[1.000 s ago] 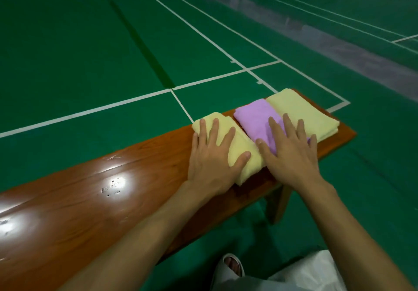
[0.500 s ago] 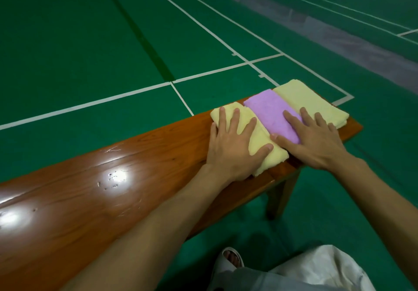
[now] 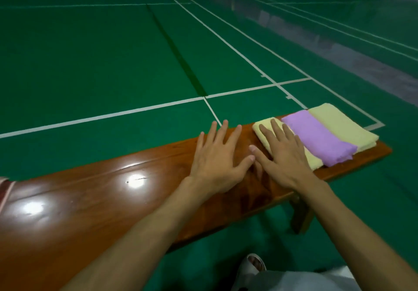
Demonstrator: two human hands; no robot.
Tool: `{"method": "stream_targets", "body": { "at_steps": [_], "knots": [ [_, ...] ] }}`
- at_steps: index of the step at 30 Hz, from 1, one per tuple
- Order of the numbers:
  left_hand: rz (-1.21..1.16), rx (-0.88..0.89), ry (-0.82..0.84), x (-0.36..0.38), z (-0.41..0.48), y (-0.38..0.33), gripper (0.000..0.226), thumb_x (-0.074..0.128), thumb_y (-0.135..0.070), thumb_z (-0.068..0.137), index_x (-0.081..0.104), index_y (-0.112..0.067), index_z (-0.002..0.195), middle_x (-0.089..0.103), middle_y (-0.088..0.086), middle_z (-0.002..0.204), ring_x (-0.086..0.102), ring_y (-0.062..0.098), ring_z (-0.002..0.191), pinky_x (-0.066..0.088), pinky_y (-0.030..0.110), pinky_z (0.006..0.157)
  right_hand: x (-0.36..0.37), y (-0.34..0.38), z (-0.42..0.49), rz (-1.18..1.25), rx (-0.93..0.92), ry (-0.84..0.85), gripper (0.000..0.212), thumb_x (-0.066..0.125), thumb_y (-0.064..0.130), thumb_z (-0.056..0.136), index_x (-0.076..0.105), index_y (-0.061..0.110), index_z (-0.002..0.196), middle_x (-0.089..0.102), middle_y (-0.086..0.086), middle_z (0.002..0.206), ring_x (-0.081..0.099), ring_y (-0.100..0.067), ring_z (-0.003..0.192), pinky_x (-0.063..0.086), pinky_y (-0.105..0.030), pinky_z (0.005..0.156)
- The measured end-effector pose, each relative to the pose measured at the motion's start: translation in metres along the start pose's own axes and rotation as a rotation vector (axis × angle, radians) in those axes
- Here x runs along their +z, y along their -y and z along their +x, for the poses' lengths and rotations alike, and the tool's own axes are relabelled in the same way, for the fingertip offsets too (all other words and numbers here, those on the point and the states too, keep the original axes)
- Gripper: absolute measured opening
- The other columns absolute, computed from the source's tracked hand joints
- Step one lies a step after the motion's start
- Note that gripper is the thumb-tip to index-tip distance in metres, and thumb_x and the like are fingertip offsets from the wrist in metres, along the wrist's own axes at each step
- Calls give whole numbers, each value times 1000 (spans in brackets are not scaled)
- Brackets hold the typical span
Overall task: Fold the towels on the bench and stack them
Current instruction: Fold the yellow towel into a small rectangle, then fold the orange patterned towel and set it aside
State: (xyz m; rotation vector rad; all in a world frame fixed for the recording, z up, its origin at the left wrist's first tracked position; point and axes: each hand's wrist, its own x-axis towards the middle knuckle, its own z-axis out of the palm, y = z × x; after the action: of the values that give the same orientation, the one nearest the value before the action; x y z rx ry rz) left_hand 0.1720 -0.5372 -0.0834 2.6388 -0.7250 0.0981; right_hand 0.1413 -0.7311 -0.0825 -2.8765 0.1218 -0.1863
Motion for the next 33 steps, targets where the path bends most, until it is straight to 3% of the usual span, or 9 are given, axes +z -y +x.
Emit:
{"method": "stream_targets", "body": {
  "at_steps": [6, 11, 16, 20, 23, 25, 28, 30, 33],
  "knots": [
    [82, -176, -16, -57, -79, 85, 93, 17, -84, 85, 12, -36, 164, 10, -1, 173, 4, 22, 159, 9, 51, 128, 18, 100, -11, 38, -162, 33, 96, 12, 85, 84, 23, 31, 162, 10, -2, 172, 9, -25, 157, 14, -54, 124],
    [146, -306, -35, -100, -162, 160, 97, 15, -86, 81, 15, -35, 163, 20, 0, 170, 20, 23, 154, 22, 49, 122, 43, 188, -26, 94, -298, 91, 93, 21, 83, 85, 25, 29, 161, 15, -3, 171, 19, -26, 153, 27, -52, 119],
    [273, -443, -112, -141, -250, 226, 96, 18, -85, 85, 31, -25, 160, 37, 4, 162, 25, 28, 151, 21, 50, 123, 80, 291, -43, 166, -397, 146, 97, 25, 82, 82, 27, 24, 160, 18, -6, 169, 19, -27, 152, 30, -53, 119],
    [298, -574, -193, -175, -316, 282, 94, 23, -83, 87, 40, -21, 155, 45, 7, 156, 36, 31, 144, 29, 52, 119, 121, 388, -71, 271, -536, 234, 78, 41, 67, 97, 25, 24, 160, 13, -2, 170, 12, -24, 155, 21, -52, 125],
    [245, -653, -224, -188, -374, 321, 93, 30, -83, 87, 38, -21, 155, 46, 8, 154, 43, 30, 137, 37, 53, 113, 144, 459, -106, 419, -592, 287, 59, 43, 54, 103, 34, 25, 154, 29, 1, 163, 25, -21, 149, 25, -52, 123],
    [182, -680, -279, -191, -407, 339, 89, 33, -79, 89, 46, -16, 150, 51, 10, 150, 46, 31, 132, 40, 52, 108, 160, 496, -138, 410, -597, 280, 56, 36, 51, 105, 36, 21, 151, 33, -2, 160, 29, -23, 144, 25, -53, 122],
    [181, -724, -401, -198, -441, 354, 74, 34, -66, 96, 58, -9, 137, 59, 14, 139, 51, 35, 122, 42, 53, 102, 176, 518, -168, 357, -525, 142, 60, 26, 52, 104, 34, 19, 153, 31, -4, 162, 27, -24, 147, 20, -49, 125],
    [202, -784, -454, -205, -460, 362, 68, 33, -58, 99, 59, -9, 138, 58, 17, 140, 49, 38, 125, 41, 57, 103, 182, 516, -169, 463, -439, 130, 54, 30, 52, 102, 40, 24, 147, 38, 2, 154, 33, -16, 139, 29, -45, 121],
    [211, -953, -513, -211, -494, 397, 65, 33, -55, 98, 54, -12, 143, 52, 21, 146, 46, 46, 129, 36, 60, 108, 182, 509, -167, 603, -284, 58, 36, 40, 49, 99, 51, 27, 126, 47, 11, 126, 40, -6, 114, 44, -36, 105]
  ]
}}
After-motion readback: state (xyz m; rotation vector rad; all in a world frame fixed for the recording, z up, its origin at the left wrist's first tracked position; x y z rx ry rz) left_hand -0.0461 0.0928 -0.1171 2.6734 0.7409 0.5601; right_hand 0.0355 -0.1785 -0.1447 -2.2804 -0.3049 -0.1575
